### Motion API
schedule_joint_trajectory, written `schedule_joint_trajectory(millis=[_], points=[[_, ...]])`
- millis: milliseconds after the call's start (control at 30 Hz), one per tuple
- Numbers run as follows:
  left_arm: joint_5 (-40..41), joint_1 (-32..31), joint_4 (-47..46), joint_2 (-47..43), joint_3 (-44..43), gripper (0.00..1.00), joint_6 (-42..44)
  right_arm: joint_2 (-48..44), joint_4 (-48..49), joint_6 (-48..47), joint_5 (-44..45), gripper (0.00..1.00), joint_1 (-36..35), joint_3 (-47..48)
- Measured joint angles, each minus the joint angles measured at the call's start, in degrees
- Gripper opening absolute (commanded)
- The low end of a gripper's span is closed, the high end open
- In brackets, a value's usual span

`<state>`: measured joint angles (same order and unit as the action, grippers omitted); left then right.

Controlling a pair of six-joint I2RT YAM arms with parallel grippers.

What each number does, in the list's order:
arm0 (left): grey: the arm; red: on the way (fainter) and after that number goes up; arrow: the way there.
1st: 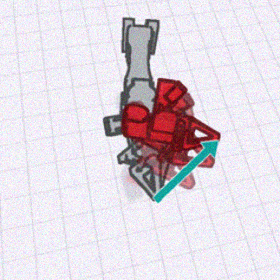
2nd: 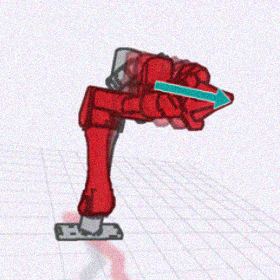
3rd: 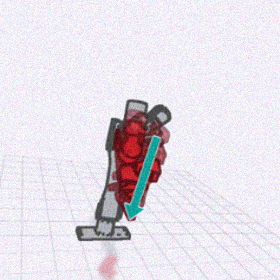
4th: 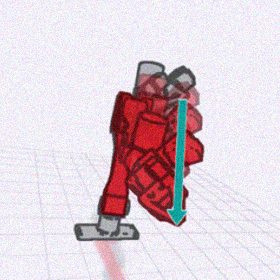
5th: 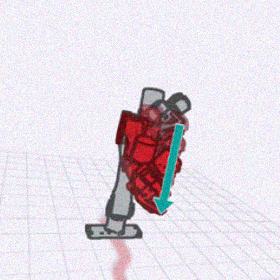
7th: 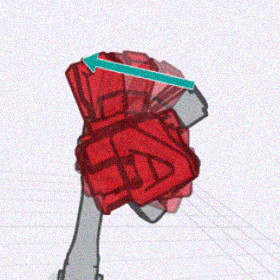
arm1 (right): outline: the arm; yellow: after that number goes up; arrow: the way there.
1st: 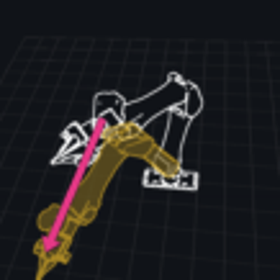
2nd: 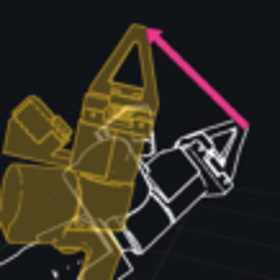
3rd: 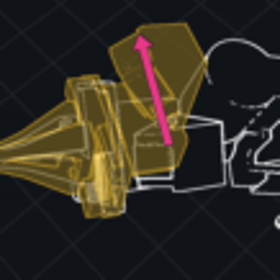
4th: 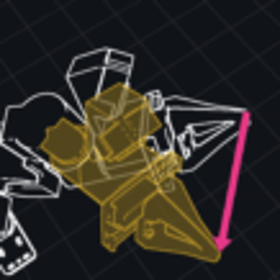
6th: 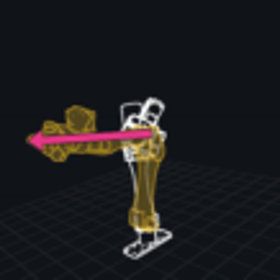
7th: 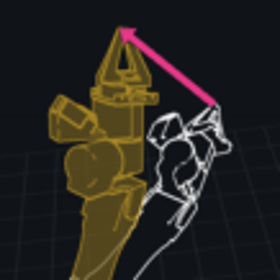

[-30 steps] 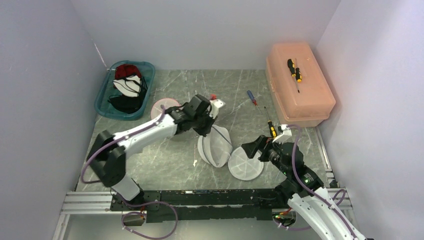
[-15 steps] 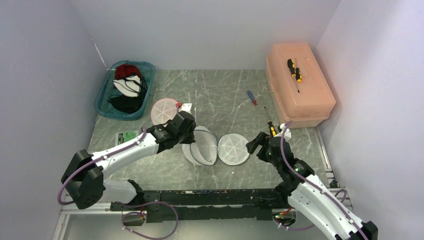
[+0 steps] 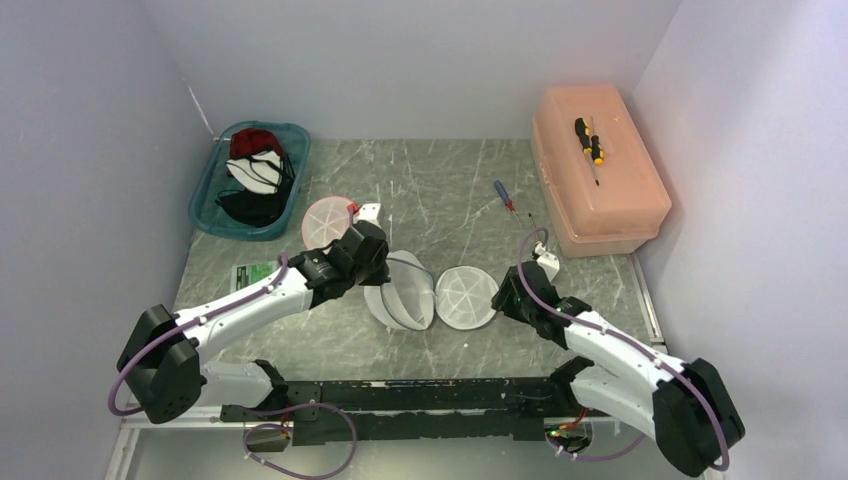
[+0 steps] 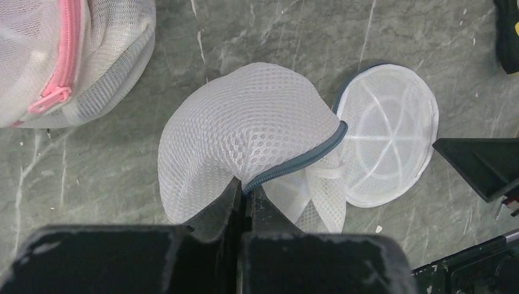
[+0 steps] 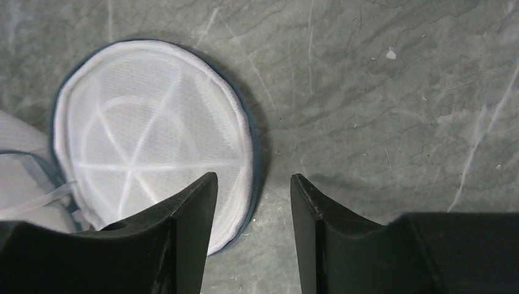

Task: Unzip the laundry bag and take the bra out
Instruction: Adjust the laundry bag at the center of the board.

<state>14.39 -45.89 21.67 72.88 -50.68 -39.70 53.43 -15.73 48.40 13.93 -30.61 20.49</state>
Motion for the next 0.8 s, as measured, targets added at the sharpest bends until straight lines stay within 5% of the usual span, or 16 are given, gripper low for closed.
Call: schedule_joint_trajectory(millis=[267,433,600,800], points=[[-0.26,0.00,0.02,0.02,0.00,0.03,0.00,7.43,4.70,-0.87,1.14,0.30,0.02,0.24],[-0.63,0.00,0.02,0.09,0.00,0.03,0.00,10.62,6.01,-1.25,1.18,0.00,0.02,1.40],[-1.07,0.00,0.02,0.09,0.00,0.03,0.00,11.32,4.98,-1.68,0.98,0.00,0.02,2.32],[-2.60,0.00,0.26,0.15,-0.20,0.03,0.02,-1.09,-6.58,-4.87,2.12,0.00,0.00,9.42]])
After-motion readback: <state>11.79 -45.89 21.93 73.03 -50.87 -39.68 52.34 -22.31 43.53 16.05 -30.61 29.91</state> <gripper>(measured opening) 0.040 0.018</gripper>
